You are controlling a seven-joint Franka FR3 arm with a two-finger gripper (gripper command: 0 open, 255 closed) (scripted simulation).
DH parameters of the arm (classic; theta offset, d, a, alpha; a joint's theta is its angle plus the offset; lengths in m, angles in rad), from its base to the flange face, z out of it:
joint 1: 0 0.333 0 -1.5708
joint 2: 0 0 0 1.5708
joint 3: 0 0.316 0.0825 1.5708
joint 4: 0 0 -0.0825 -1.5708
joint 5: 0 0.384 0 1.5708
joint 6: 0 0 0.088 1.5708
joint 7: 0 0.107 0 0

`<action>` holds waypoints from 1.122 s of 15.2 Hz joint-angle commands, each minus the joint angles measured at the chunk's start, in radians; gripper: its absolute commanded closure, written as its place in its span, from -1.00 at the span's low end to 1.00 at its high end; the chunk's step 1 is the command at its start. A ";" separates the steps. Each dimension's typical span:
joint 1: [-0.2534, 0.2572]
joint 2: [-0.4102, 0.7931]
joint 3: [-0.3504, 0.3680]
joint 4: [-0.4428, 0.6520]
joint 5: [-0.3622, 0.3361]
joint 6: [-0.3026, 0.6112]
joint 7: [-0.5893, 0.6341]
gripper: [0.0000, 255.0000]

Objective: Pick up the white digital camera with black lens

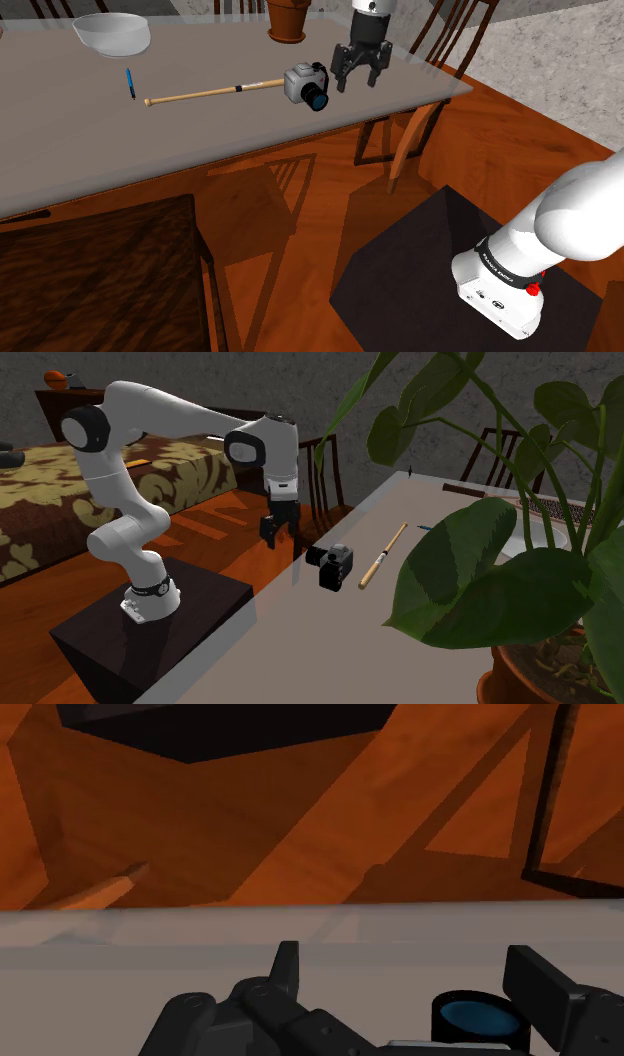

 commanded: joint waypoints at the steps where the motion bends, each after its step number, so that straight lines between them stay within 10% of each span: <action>1: 0.002 0.092 0.011 0.090 -0.017 0.008 0.024 -1.00; 8: 0.036 0.355 0.032 0.370 -0.079 0.007 0.103 -1.00; 17: 0.037 0.370 0.030 0.287 -0.083 0.104 0.106 -1.00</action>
